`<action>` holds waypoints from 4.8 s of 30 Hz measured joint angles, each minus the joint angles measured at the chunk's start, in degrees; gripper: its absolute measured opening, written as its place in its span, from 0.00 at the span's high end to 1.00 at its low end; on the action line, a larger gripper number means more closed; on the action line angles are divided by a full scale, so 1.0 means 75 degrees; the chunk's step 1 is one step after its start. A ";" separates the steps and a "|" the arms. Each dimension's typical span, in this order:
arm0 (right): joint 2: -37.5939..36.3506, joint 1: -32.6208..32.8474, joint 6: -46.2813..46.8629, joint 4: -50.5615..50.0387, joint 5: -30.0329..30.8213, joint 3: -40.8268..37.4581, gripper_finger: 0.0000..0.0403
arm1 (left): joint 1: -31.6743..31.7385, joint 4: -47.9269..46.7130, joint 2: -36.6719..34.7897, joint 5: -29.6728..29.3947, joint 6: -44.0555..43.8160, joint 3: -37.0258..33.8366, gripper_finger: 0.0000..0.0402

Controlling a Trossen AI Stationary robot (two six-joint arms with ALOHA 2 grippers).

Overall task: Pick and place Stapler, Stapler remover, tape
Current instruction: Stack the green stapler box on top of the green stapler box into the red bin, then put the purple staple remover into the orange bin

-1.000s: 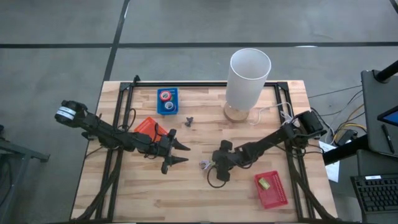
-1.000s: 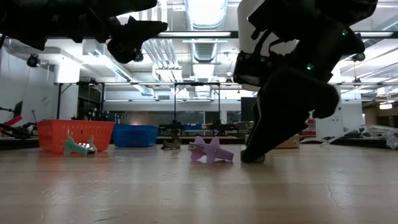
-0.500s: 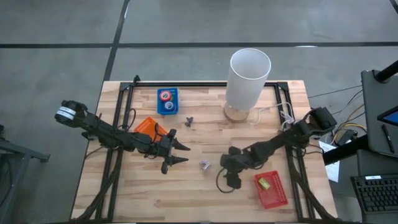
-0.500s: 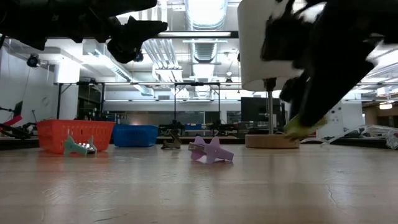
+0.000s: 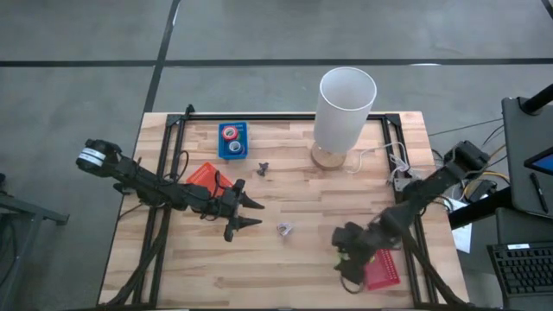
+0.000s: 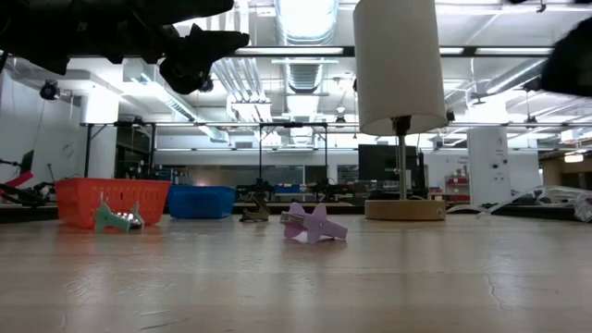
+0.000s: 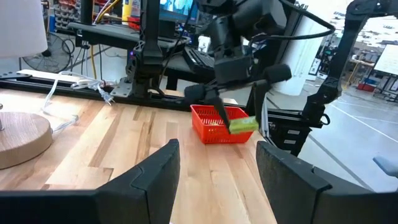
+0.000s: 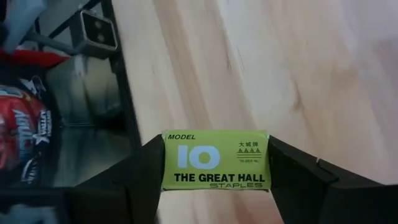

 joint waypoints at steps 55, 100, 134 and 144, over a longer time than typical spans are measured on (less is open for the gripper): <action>-0.0416 0.2247 0.4349 -0.3217 0.1518 -0.0321 0.23 | -0.0002 0.0089 0.0000 -0.0003 -0.0064 0.0003 0.47; 0.3360 -0.1474 -0.7638 0.4521 0.3586 0.0453 0.47 | -0.0002 -0.0187 -0.0003 -0.0058 -0.0270 0.0003 0.47; 0.3999 -0.1489 -0.7375 0.2082 0.3629 0.1784 0.81 | 0.0000 -0.0269 -0.0003 -0.0058 -0.0343 0.0003 0.47; 0.4214 -0.1489 -0.7363 0.2406 0.3469 0.1786 0.88 | -0.0002 -0.0278 -0.0003 -0.0058 -0.0346 0.0003 0.47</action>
